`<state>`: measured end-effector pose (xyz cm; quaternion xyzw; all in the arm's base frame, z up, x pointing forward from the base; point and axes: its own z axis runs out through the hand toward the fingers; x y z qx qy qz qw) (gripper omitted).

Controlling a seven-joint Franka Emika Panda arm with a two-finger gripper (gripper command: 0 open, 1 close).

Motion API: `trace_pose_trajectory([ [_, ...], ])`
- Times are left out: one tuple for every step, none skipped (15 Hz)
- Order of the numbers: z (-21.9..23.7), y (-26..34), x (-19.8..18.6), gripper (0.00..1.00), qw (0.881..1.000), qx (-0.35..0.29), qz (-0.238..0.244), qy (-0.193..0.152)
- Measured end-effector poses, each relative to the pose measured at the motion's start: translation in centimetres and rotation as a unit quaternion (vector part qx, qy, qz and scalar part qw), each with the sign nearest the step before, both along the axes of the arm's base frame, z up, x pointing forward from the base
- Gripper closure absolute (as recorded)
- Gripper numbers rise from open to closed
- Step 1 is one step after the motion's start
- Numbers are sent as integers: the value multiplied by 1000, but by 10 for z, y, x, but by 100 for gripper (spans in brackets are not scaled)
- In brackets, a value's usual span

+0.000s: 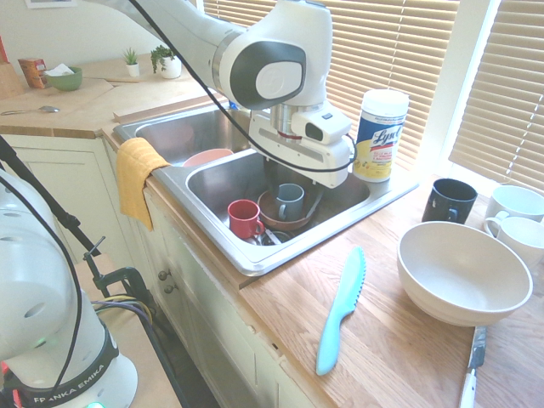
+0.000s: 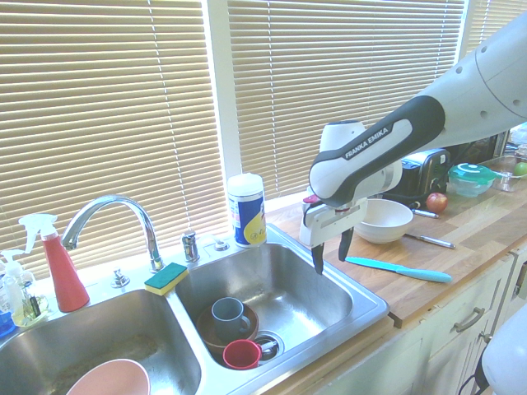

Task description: Put the knife into the sink

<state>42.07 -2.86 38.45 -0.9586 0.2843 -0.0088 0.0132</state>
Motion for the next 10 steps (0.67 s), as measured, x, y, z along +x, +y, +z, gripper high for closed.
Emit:
trace_pose_trajectory([
  [1, -17, -3, 0, 1000, -8, 28, 5],
  [1, -34, -7, 0, 998, -18, 57, 8],
  [0, -48, -11, 0, 996, -26, 84, 11],
  [-3, -59, -18, 0, 994, -29, 105, 13],
  [-9, -69, -25, 0, 992, -29, 119, 15],
  [-16, -77, -33, 0, 991, -28, 128, 16],
  [-22, -86, -40, 0, 991, -26, 131, 14],
  [-27, -95, -44, 0, 991, -27, 132, 11],
  [-30, -102, -48, 0, 991, -29, 132, 9],
  [-32, -110, -52, 0, 991, -31, 131, 8],
])
